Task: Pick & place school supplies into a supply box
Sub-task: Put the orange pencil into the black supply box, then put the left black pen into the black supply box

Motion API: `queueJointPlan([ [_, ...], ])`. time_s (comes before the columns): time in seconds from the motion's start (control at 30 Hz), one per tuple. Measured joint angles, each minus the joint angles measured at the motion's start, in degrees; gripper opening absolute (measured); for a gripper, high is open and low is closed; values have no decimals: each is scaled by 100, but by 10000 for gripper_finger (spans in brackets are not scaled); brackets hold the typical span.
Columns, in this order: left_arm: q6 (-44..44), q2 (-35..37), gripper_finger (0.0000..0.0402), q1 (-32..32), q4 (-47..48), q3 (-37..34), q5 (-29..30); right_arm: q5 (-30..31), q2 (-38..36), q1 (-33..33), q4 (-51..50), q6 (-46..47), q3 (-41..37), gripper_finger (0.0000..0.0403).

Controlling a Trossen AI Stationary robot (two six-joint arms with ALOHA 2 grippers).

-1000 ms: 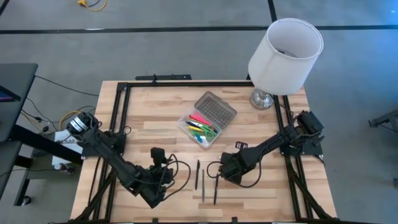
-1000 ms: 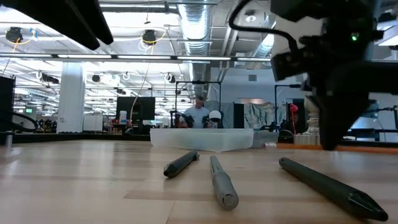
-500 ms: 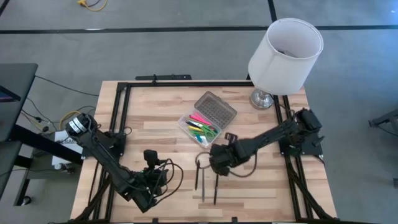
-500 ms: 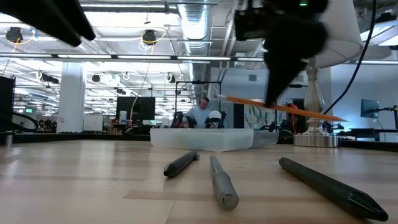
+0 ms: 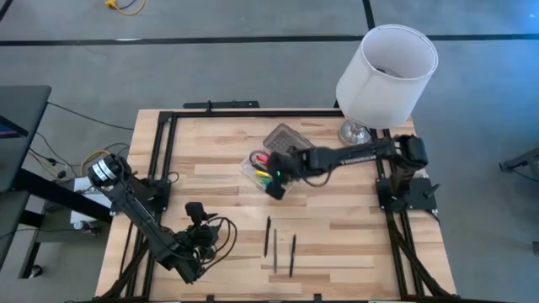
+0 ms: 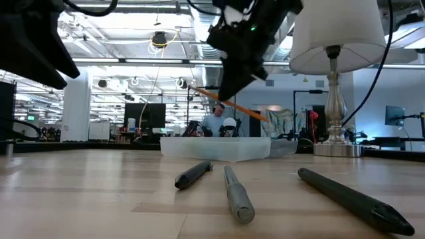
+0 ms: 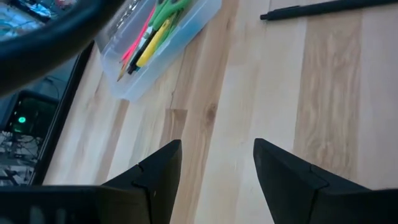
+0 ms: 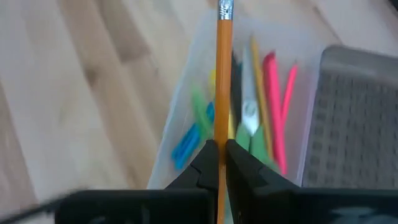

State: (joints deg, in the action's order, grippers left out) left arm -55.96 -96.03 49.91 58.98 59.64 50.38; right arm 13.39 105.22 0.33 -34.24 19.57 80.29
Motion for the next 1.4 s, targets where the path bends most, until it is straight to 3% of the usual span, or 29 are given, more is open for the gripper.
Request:
queueJointPlan([
  [0.3, -125, 0, 196, 70, 0, -65, 5, -535, 322, -838, 379, -12, -18, 0],
  [0.53, -123, 0, 196, 68, -2, -65, 70, -1032, 709, -946, 727, -24, -4, 5],
  [0.7, -112, 0, 196, 66, 1, -65, 120, -1060, 909, -946, 686, -62, 0, 15],
  [1.13, -65, 0, 196, 63, 3, -63, 277, -1051, 950, -937, 715, -427, -2, 97],
  [1.4, 631, 0, 196, -14, -494, -63, 647, -968, 488, -604, 449, -772, 0, 123],
])
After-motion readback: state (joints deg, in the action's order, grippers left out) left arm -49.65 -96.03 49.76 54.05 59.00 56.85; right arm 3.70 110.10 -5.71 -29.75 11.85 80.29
